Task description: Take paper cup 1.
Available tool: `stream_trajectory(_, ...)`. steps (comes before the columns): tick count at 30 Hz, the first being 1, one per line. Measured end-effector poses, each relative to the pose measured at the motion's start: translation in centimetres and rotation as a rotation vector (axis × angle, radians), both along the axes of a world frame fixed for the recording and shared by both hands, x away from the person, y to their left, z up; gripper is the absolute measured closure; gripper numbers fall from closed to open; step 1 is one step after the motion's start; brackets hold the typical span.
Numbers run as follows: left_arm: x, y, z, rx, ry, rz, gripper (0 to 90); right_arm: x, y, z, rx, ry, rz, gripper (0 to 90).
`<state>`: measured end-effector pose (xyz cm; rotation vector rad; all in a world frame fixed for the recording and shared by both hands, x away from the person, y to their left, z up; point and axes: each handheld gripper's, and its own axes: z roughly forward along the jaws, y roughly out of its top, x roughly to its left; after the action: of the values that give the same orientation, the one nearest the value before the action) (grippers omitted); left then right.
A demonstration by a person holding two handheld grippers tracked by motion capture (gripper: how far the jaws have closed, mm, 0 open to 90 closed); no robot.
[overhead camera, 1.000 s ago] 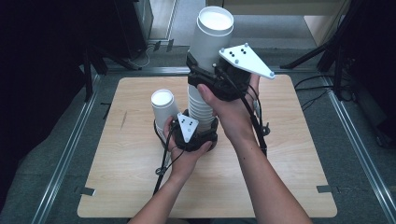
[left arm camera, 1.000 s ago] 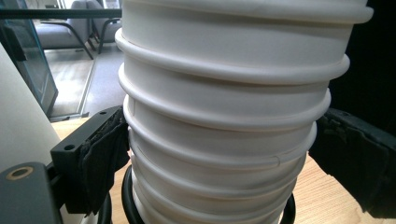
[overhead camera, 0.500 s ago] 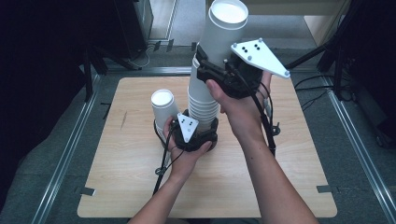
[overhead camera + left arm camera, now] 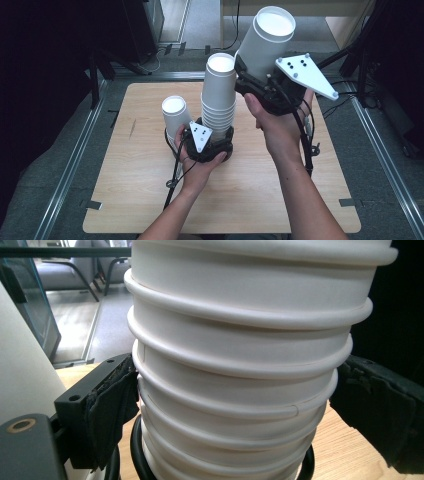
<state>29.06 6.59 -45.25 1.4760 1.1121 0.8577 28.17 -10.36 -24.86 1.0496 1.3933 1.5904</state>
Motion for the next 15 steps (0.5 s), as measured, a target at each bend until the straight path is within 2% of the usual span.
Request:
stream_trajectory(8,-1.0,0.4,0.1,-0.015,-0.007,-0.05,2.0,-0.3,-1.8,-2.3,-0.003,0.022,-0.025,18.4)
stream_trajectory(10,-1.4,0.4,0.1,-0.013,-0.012,-0.065,1.0,-0.4,-2.1,-3.4,-0.027,0.019,-0.042,18.4)
stream_trajectory(11,-1.6,0.4,0.1,-0.015,-0.012,-0.08,1.0,-0.4,-2.1,-3.4,-0.027,0.019,-0.042,18.4)
stream_trajectory(15,-2.5,0.8,0.0,-0.009,-0.02,-0.112,0.3,-0.7,-2.5,-4.9,-0.042,0.032,-0.045,18.3)
